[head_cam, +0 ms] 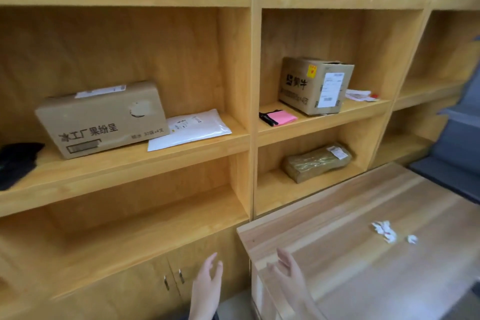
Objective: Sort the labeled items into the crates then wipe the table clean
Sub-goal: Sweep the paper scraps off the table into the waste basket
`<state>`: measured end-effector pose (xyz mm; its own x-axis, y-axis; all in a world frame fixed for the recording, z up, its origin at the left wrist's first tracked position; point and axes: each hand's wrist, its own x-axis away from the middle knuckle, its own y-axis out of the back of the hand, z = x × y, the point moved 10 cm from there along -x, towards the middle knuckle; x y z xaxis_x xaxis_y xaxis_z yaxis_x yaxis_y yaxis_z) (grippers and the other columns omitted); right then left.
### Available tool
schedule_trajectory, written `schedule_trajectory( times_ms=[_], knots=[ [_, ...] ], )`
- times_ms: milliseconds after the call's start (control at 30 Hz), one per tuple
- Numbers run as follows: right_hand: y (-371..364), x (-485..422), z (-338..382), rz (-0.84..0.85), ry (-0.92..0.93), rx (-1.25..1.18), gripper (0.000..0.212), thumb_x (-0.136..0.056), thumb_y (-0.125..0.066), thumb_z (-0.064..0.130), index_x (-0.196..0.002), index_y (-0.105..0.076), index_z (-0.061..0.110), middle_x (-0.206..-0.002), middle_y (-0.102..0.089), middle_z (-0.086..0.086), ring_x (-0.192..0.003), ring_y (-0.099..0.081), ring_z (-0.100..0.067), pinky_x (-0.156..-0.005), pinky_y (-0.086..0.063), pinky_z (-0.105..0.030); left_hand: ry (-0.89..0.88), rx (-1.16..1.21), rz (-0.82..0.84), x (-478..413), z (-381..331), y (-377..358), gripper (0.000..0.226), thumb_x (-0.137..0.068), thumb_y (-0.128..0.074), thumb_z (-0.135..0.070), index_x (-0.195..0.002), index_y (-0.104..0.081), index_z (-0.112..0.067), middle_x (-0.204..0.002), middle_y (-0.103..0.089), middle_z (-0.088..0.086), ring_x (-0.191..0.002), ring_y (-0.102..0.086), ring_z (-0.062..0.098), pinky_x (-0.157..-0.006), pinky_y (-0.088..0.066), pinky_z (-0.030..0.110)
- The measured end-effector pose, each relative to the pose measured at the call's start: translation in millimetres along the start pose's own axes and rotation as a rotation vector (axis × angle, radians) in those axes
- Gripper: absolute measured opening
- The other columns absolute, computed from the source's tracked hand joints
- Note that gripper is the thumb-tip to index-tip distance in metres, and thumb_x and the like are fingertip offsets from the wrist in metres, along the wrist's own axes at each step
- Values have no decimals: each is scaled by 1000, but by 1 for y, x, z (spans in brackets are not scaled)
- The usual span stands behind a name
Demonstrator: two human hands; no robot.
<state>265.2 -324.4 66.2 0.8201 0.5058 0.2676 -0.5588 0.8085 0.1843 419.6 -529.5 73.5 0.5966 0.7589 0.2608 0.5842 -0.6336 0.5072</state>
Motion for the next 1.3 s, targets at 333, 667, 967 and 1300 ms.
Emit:
schedule_trajectory(
  times_ms=[333, 667, 967, 1300],
  knots=[
    [257, -12, -3, -130, 79, -67, 85, -60, -73, 72, -131, -46, 32, -140, -51, 8, -134, -46, -13, -116, -37, -41, -112, 99, 103, 49, -176, -201, 49, -99, -41, -50, -143, -44, -27, -145, -49, -5, -133, -46, 19, -103, -39, 33],
    [397, -33, -10, -132, 106, 1, 48, -89, -68, 34, -133, -48, 34, -139, -51, 15, -134, -45, -7, -114, -38, -36, -201, 128, 54, 73, -277, -301, 49, -99, -43, -46, -142, -48, -23, -145, -51, -1, -132, -47, 21, -109, -37, 41],
    [425, -72, 15, -95, 131, 39, 59, -89, -68, 36, -143, -46, 26, -140, -51, 17, -134, -44, -5, -114, -35, -32, -260, 120, 12, 47, -317, -328, 41, -101, -46, -39, -140, -48, -27, -142, -52, -6, -128, -49, 14, -104, -41, 36],
    [408, -180, 89, 27, 245, 221, 60, -92, -63, 39, -147, -42, 28, -147, -46, 17, -137, -40, -2, -114, -33, -29, -272, 130, -94, -45, -357, -321, 40, -101, -47, -35, -140, -49, -25, -141, -53, -7, -131, -48, 14, -102, -40, 33]
  ],
)
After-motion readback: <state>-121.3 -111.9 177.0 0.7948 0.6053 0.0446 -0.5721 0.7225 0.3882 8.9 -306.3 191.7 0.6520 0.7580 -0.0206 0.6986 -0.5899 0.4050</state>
